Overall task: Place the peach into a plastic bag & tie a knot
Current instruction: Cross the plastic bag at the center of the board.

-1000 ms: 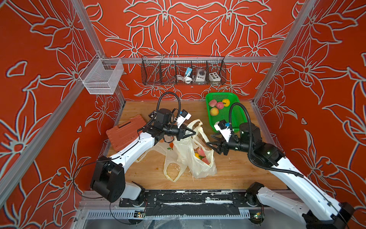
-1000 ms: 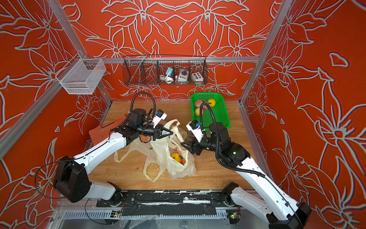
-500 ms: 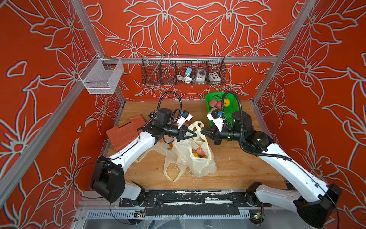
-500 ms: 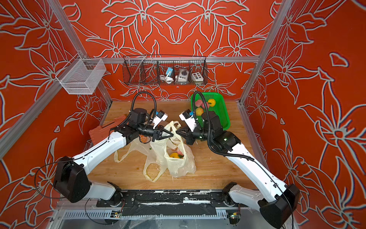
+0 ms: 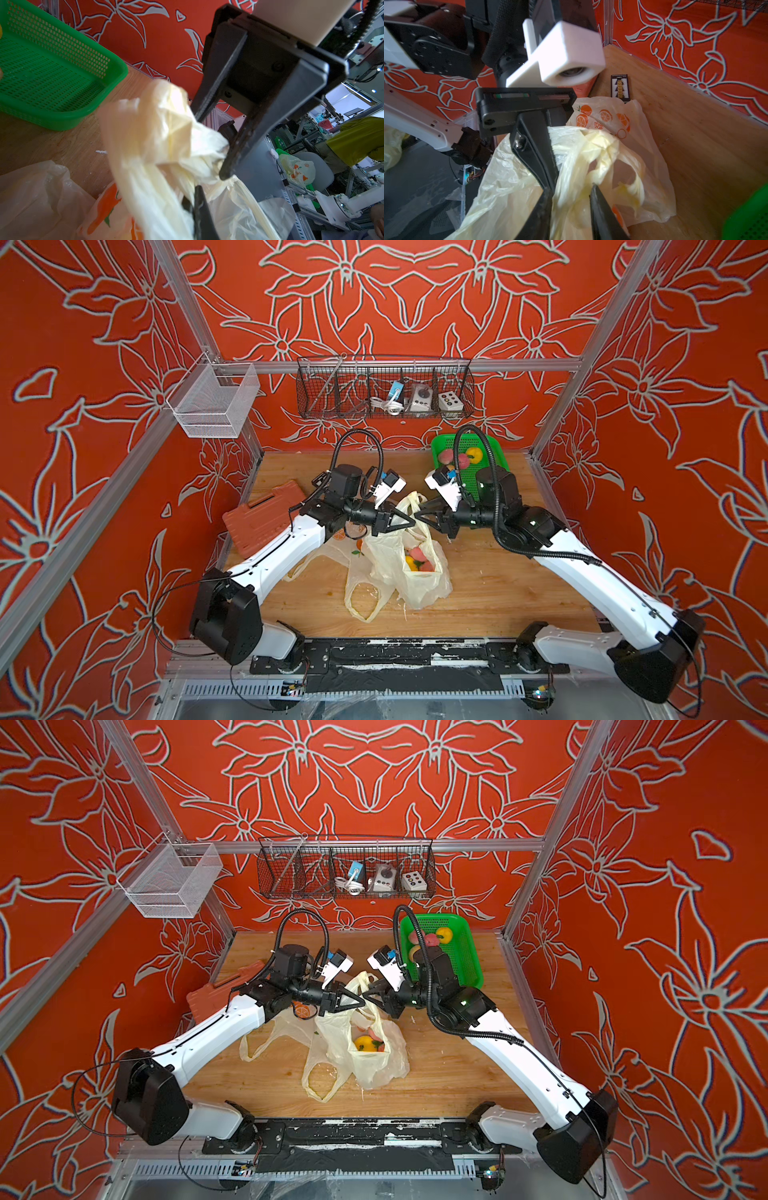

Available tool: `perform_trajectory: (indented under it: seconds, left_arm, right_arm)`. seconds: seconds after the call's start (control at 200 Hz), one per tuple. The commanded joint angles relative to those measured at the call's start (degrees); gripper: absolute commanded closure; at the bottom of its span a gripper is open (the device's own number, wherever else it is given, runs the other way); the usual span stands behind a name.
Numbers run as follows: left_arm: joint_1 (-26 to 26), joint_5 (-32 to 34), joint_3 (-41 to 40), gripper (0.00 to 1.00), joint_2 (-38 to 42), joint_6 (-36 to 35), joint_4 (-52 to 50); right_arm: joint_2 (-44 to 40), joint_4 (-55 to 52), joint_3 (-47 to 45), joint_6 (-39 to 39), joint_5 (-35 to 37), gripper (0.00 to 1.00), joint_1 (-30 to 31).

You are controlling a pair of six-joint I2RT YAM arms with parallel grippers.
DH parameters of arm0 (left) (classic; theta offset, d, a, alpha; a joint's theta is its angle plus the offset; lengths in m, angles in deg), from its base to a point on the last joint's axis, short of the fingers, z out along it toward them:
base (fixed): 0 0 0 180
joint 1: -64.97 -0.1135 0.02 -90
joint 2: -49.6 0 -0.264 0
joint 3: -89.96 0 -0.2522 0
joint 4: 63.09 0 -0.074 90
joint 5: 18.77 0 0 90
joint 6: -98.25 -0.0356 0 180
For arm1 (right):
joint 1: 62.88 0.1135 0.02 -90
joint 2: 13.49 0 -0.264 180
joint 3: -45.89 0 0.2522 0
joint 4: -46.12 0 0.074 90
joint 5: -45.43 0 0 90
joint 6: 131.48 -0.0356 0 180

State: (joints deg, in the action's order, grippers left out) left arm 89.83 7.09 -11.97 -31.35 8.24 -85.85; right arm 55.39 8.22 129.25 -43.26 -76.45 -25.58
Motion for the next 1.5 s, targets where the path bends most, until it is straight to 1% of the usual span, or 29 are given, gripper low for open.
perform_trajectory:
  seconds: [0.0,0.08,0.185,0.295,0.37,0.41,0.45,0.455,0.46,0.465,0.47,0.475,0.485,0.49,0.5,0.545,0.595,0.686,0.751,0.851,0.901,0.956,1.041,1.121,1.291,1.411,1.496]
  left_arm:
    - [0.36,-1.7,0.59,1.0,0.58,-0.98,0.17]
    - [0.45,-1.71,0.46,1.0,0.69,-0.87,0.56]
    - [0.45,-1.72,0.29,1.0,1.0,-1.55,0.29]
    - [0.45,-2.02,0.02,1.0,1.17,-1.83,0.57]
    - [0.54,-2.12,0.02,1.0,1.15,-1.83,0.89]
    - [0.54,-2.04,0.02,1.0,1.07,-1.58,1.19]
    - [0.54,-2.0,0.04,1.0,0.97,-1.49,1.12]
    - [0.54,-1.98,0.08,1.0,0.97,-1.44,1.1]
    - [0.54,-1.97,0.09,1.0,0.97,-1.46,1.05]
    - [0.54,-2.0,0.1,1.0,0.92,-1.43,1.02]
    - [0.54,-2.02,0.11,1.0,0.9,-1.41,1.01]
    - [0.54,-1.99,0.11,1.0,0.89,-1.4,0.91]
    - [0.54,-1.99,0.18,1.0,0.84,-1.33,0.8]
    - [0.54,-1.97,0.23,1.0,0.81,-1.32,0.68]
    - [0.54,-1.91,0.32,1.0,0.82,-1.35,0.43]
    - [0.48,-1.48,0.94,1.0,0.57,-1.74,-1.46]
    - [0.38,-0.96,1.69,0.98,0.16,-1.45,-3.6]
    - [0.19,-0.63,3.2,0.91,-0.76,-1.39,-7.67]
    - [0.19,-0.57,3.6,0.85,-0.99,-0.94,-8.82]
    - [0.31,-2.69,3.47,0.74,-0.9,-0.73,-8.14]
    - [0.9,-4.15,3.24,0.71,-0.21,-1.9,-7.99]
    - [1.65,-4.33,2.89,0.67,0.71,-3.45,-7.97]
    - [1.99,-3.83,2.23,0.63,1.46,-3.59,-6.85]
    - [1.94,-3.71,1.87,0.57,1.56,-3.29,-6.18]
    - [2.21,-3.73,-0.03,0.47,2.16,-0.09,-0.6]
    - [3.03,-2.73,-0.18,0.46,1.57,1.5,2.87]
    - [3.35,-1.58,0.09,0.49,0.42,2.07,4.11]
  right_arm:
    - [0.98,-1.8,2.59,1.2,2.61,0.57,0.23]
    - [2.0,-1.52,3.36,0.74,2.59,0.55,0.28]
    - [3.01,-2.19,4.22,1.33,4.43,0.54,0.25]
    - [4.15,-1.39,4.93,0.65,2.69,0.53,0.25]
    - [5.02,-0.3,5.2,-0.05,1.38,0.55,0.23]
    - [5.16,0.8,5.15,-0.22,0.14,0.62,0.27]
    - [4.91,1.87,5.14,-0.01,-1.57,0.76,0.23]
    - [4.91,1.87,5.14,-0.01,-1.57,0.76,0.23]
    - [4.85,2.2,5.18,0.08,-1.88,0.79,0.23]
    - [4.85,2.2,5.18,0.08,-1.88,0.79,0.23]
    - [4.72,2.59,5.14,0.04,-2.27,0.84,0.27]
    - [4.72,2.59,5.14,0.04,-2.27,0.84,0.27]
    - [4.32,3.17,4.98,0.15,-2.65,0.88,0.24]
    - [4.32,3.17,4.98,0.15,-2.65,0.88,0.24]
    - [3.96,3.67,4.75,0.34,-3.25,0.91,0.23]
    - [2.62,4.94,3.98,1.34,-4.99,0.96,0.08]
    - [1.28,5.16,3.25,3.06,-6.41,1.0,-0.19]
    - [-0.82,4.29,1.94,7.11,-9.86,1.0,-0.38]
    - [-1.91,4.26,1.01,9.01,-12.11,1.0,-0.43]
    - [-1.21,4.38,1.5,9.57,-14.48,1.0,-0.38]
    - [-0.11,3.9,2.19,9.78,-14.85,1.0,-0.28]
    - [0.69,4.49,2.18,9.48,-15.64,1.0,-0.27]
    - [1.3,6.72,0.99,7.64,-16.4,1.0,-0.19]
    - [1.61,8.37,-0.32,6.25,-16.58,1.0,-0.05]
    - [2.86,12.57,-2.08,0.67,-15.83,1.0,0.21]
    - [3.8,15.66,-2.82,-3.91,-15.45,1.0,0.71]
    - [4.01,17.72,-2.84,-7.93,-15.88,1.0,0.75]
